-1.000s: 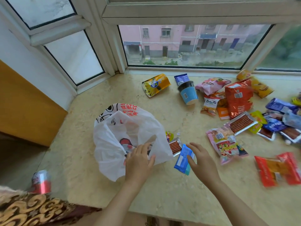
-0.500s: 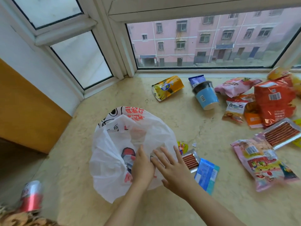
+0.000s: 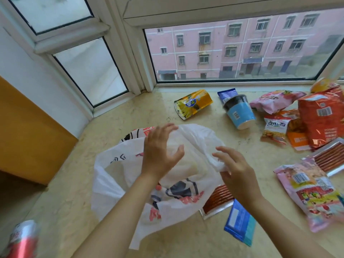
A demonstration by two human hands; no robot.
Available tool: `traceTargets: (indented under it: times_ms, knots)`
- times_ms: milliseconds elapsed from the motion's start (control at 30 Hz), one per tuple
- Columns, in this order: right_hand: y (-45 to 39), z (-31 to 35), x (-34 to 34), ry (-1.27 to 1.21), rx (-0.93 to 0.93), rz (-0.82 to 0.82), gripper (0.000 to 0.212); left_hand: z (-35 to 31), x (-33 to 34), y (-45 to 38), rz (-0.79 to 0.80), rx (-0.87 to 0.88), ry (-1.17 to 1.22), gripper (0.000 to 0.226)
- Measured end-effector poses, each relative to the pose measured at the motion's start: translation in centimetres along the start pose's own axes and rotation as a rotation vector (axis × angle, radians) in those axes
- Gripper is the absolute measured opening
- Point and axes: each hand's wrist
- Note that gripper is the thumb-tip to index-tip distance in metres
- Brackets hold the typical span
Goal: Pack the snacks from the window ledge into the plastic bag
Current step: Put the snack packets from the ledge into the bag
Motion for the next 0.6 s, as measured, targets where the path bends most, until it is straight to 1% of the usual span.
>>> traceTargets:
  times_ms: [33,67,100,133,167,200,267,300,333,400,433,500,533,567,600]
  knots:
    - [-0.1,-0.4,-0.4,-0.063,0.002,-0.022,0.045,1.1,0.2,-1.0,0.077,0.011,-0.124,0.070]
    - [-0.2,-0.8,-0.8,-0.130,0.012,-0.045,0.046,2.1,0.7,-1.9,0.196,0.002,-0.233,0.087]
    - [-0.2,-1.0,-1.1,-0.199,0.032,-0.071,0.047,2.9,1.1,-2.7,0.321,-0.012,-0.326,0.100]
    - [-0.2,-1.2,-1.4,-0.271,0.064,-0.097,0.047,3.4,1.6,-3.5,0.420,-0.034,-0.396,0.105]
    - [-0.2,-1.4,-1.6,-0.342,0.110,-0.120,0.047,3.7,2.1,-4.1,0.466,-0.053,-0.440,0.102]
    - [-0.2,-1.5,-1.7,-0.410,0.166,-0.136,0.045,3.8,2.6,-4.8,0.466,-0.065,-0.471,0.094]
    - [-0.3,-1.9,-2.1,-0.518,0.294,-0.155,0.042,4.2,3.3,-6.3,0.429,-0.067,-0.510,0.071]
    - [-0.4,-2.3,-2.2,-0.565,0.357,-0.162,0.042,4.5,3.6,-7.0,0.434,-0.071,-0.503,0.060]
    - [-0.7,-2.7,-2.4,-0.603,0.415,-0.175,0.043,4.6,3.8,-7.6,0.455,-0.086,-0.473,0.054]
    - [-1.3,-3.8,-2.7,-0.654,0.532,-0.234,0.045,4.8,4.3,-8.6,0.484,-0.128,-0.400,0.053]
    - [-1.6,-4.5,-2.8,-0.693,0.603,-0.279,0.043,4.8,4.5,-9.0,0.467,-0.139,-0.376,0.048]
    - [-2.5,-6.2,-2.5,-0.805,0.757,-0.370,0.034,4.8,4.8,-9.6,0.421,-0.151,-0.343,0.033]
    - [-2.8,-6.8,-2.4,-0.856,0.828,-0.398,0.030,4.8,4.8,-9.8,0.402,-0.157,-0.327,0.029]
    - [-3.1,-7.3,-2.1,-0.908,0.891,-0.404,0.031,4.9,4.9,-10.0,0.387,-0.164,-0.317,0.028]
    - [-3.3,-7.4,-1.9,-0.957,0.941,-0.400,0.038,5.0,4.8,-10.2,0.368,-0.173,-0.307,0.027]
Point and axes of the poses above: each hand's wrist, its own y-axis away from the middle knuckle, its own x-axis out of the palm, z = x × y, and after that the axes turned 8 degrees about z, right-handed
